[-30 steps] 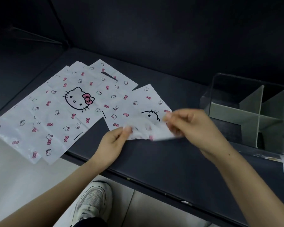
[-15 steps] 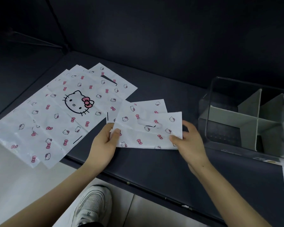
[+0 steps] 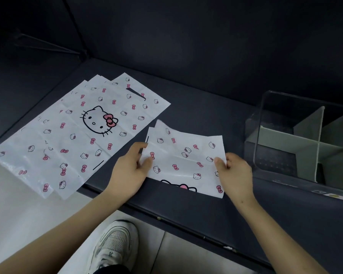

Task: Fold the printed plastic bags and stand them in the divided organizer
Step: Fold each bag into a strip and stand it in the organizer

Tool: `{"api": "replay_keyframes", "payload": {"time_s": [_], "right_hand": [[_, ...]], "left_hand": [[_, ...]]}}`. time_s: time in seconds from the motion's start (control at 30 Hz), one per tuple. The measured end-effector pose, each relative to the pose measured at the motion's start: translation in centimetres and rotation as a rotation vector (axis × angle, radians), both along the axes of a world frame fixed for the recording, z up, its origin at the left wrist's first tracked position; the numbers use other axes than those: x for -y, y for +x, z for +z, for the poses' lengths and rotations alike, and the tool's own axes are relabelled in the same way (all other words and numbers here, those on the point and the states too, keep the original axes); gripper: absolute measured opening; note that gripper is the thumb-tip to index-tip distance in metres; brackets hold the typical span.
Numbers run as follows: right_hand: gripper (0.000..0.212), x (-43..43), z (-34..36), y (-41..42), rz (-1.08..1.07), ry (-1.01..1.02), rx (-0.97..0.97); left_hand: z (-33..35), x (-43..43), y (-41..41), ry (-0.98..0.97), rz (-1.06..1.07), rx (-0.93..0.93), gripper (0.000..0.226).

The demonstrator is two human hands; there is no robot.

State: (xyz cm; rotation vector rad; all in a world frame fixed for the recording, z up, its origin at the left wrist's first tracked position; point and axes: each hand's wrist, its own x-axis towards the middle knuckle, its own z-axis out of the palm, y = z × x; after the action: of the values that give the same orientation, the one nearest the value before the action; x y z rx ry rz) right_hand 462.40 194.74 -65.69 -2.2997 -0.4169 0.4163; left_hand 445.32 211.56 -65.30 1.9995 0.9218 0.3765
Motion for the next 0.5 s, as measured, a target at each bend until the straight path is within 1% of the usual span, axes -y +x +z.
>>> {"api": "replay_keyframes", "payload": {"time_s": [0.03, 0.1, 0.17, 0.23, 0.27, 0.3, 0.37, 0.43, 0.5], "right_hand": [[0.025, 0.0, -0.2, 0.1, 0.009, -0.015, 0.011], [0.026, -0.1, -0.3, 0.1, 0.023, -0.009, 0.014], [0.029, -0.3, -0.5, 0.2, 0.018, 0.003, 0.011], [0.033, -0.4, -0.7, 0.3, 0.011, -0.008, 0.023], [0.034, -0.5, -0.8, 0.4, 0.011, -0.013, 0.029], [0.034, -0.6, -0.8, 0.4, 0.009, -0.012, 0.026], [0.034, -0.6, -0.9, 0.5, 0.010, -0.002, 0.018], [0.033, -0.7, -1.0, 0.6, 0.018, -0.002, 0.015], [0.033, -0.7, -1.0, 0.6, 0.026, -0.010, 0.016]], "left_hand": [[-0.2, -0.1, -0.1, 0.104, -0.014, -0.059, 0.031], [-0.6, -0.1, -0.4, 0.250, -0.018, -0.140, 0.035], [-0.8, -0.2, -0.8, 0.432, -0.037, -0.160, 0.039], [-1.3, -0.3, -1.0, 0.665, -0.065, -0.160, 0.044], [-1.6, -0.3, -0.9, 0.740, -0.104, -0.156, 0.043], [-1.8, -0.3, -0.7, 0.773, -0.165, -0.139, 0.042], [-2.0, 0.2, -0.1, 0.758, -0.300, -0.099, 0.041], [-2.5, 1.0, 0.4, 0.733, -0.399, -0.123, 0.044], [-2.9, 1.7, 0.7, 0.723, -0.449, -0.176, 0.048]]}}
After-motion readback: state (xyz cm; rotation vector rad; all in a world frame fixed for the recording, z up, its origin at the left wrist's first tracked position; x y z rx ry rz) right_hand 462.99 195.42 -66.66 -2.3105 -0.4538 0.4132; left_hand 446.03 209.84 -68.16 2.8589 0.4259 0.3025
